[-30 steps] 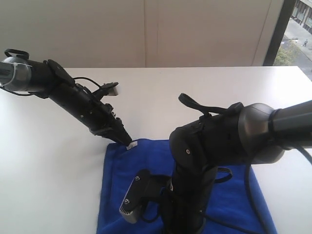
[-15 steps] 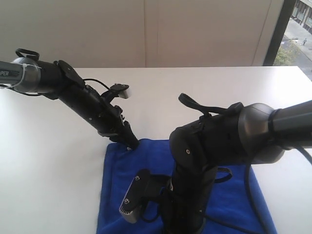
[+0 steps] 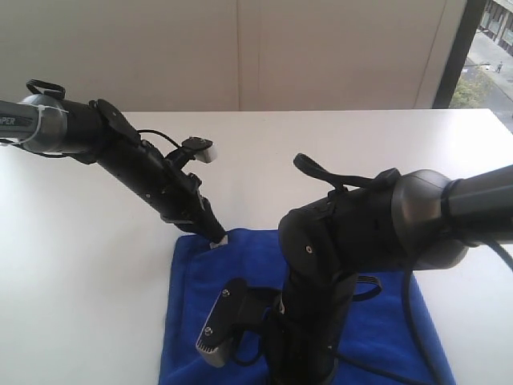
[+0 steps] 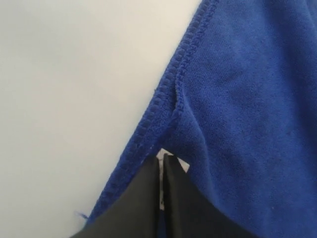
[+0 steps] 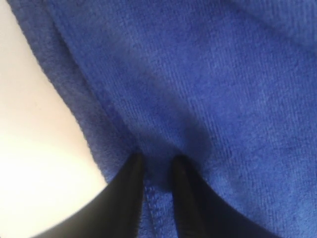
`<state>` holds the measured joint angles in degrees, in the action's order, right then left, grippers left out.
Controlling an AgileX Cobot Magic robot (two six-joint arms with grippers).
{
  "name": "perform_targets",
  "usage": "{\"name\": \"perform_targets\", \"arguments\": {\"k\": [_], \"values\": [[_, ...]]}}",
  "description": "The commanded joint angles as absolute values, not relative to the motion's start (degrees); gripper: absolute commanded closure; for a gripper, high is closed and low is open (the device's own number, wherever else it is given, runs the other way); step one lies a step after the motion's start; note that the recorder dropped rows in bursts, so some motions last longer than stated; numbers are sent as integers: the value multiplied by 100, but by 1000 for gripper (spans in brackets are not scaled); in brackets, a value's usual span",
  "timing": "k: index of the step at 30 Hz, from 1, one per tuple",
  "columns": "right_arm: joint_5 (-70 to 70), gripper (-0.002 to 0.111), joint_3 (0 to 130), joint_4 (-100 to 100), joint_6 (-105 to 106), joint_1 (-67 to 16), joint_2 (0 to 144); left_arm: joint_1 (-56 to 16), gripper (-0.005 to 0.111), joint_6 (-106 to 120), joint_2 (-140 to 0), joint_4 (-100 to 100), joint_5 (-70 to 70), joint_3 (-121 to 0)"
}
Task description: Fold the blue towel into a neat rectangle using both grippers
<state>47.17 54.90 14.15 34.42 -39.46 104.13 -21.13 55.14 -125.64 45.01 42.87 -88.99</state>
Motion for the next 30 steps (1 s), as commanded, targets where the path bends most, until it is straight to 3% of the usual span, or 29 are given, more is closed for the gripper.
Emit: {"name": "perform_targets", "arguments": {"k": [1,18,21,26,30], "values": [[4567,86,5459,1352,3434,-3916,10378,-2130,107,5550,-12498,4523,4410,-8874],[4593,86,5459,1352,3434,-3916,10493,-2130,107,6061,-12355,4251,4595,-8874],[4593,86,5459,1352,3434,-3916,10493,-2130,99,6314,-12355,4251,4609,-8874],[4593,86,5459,1352,3434,-3916,10493,-2142,69,6721,-12355,4297,4581,-8874],[4593,86,5459,1352,3434,-3916,10493,-2202,68,6823,-12355,4322,4503,-8874]]}}
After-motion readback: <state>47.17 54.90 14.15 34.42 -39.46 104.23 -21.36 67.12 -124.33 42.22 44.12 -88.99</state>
